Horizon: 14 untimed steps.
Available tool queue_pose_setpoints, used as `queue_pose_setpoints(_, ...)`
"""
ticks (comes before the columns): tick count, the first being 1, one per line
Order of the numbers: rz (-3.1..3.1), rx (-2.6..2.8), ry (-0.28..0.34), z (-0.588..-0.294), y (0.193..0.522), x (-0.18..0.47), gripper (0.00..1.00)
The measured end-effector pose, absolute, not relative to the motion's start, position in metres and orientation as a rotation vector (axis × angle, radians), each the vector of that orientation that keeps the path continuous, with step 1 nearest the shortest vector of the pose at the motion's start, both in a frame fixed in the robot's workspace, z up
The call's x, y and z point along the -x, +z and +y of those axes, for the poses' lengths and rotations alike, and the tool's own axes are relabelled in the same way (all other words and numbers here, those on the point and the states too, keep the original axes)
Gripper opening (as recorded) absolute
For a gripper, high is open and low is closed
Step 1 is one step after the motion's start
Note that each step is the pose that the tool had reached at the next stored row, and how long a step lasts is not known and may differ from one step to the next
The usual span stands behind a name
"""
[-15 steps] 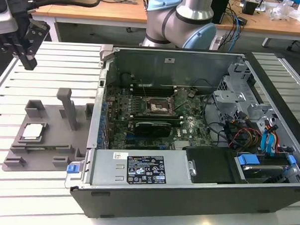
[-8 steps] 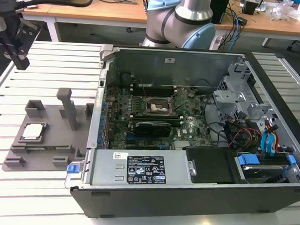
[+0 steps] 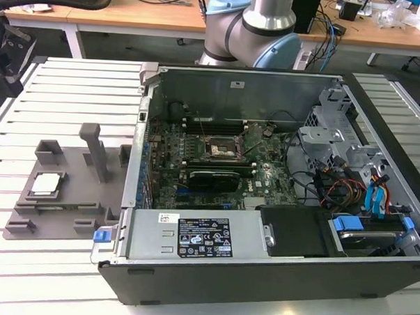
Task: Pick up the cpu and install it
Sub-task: 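Reach for the cpu, then pick up the cpu and move it towards the insertion slot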
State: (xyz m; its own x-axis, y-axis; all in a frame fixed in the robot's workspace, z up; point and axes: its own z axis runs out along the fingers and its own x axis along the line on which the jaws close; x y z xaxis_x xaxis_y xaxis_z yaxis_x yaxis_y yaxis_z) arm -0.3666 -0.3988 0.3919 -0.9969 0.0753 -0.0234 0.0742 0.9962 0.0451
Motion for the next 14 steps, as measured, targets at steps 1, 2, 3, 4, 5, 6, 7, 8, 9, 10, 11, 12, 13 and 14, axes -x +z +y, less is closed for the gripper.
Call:
queue_pose_setpoints(1, 3.114, -0.117, 0.069, -0.3988, 0.3918, 0.3700, 0.11)
queue_pose_setpoints(2, 3.114, -0.117, 0.069, -0.3988, 0.3915, 0.3727, 0.11)
queue_pose_setpoints(3, 3.114, -0.117, 0.069, -0.3988, 0.3912, 0.3747, 0.11)
queue_pose_setpoints(4, 3.114, -0.116, 0.069, -0.3996, 0.3908, 0.3763, 0.11)
queue_pose_setpoints(5, 3.114, -0.117, 0.069, -0.4000, 0.3904, 0.3764, 0.11)
queue_pose_setpoints(6, 3.114, -0.117, 0.069, -0.4001, 0.3904, 0.3764, 0.11)
queue_pose_setpoints(7, 3.114, -0.117, 0.069, -0.4001, 0.3903, 0.3764, 0.11)
queue_pose_setpoints(8, 3.114, -0.117, 0.069, -0.4001, 0.3902, 0.3764, 0.11)
queue_pose_setpoints(9, 3.114, -0.117, 0.069, -0.4001, 0.3902, 0.3764, 0.11)
queue_pose_setpoints(10, 3.114, -0.117, 0.069, -0.4001, 0.3902, 0.3764, 0.11)
queue_pose_setpoints(11, 3.114, -0.117, 0.069, -0.4001, 0.3902, 0.3764, 0.11)
queue_pose_setpoints(12, 3.114, -0.117, 0.069, -0.4001, 0.3902, 0.3764, 0.11)
queue_pose_setpoints(13, 3.114, -0.117, 0.069, -0.4001, 0.3902, 0.3764, 0.11)
queue_pose_setpoints(14, 3.114, -0.117, 0.069, -0.4001, 0.3901, 0.3764, 0.11)
